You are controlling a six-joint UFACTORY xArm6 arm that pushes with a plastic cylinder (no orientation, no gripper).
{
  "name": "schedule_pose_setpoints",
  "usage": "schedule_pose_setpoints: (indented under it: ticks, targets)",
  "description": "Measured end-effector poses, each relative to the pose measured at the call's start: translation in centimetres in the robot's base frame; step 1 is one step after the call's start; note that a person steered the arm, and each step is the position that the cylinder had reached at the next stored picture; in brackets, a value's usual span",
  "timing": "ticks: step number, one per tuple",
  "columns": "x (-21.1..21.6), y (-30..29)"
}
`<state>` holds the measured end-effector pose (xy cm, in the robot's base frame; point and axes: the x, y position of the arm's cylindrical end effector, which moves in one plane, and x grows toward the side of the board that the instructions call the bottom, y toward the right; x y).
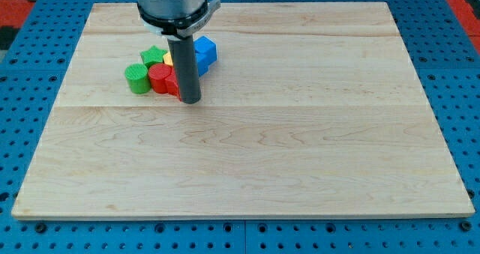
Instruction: Nudge green circle along with the group of blocks right a bit
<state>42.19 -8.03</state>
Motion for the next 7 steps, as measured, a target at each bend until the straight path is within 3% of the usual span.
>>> schedule_pose_setpoints:
  ticks: [2,3,7]
  targets:
    - [-0.1,-0.1]
    - [2.9,-0.5]
    - [1.3,-16.0]
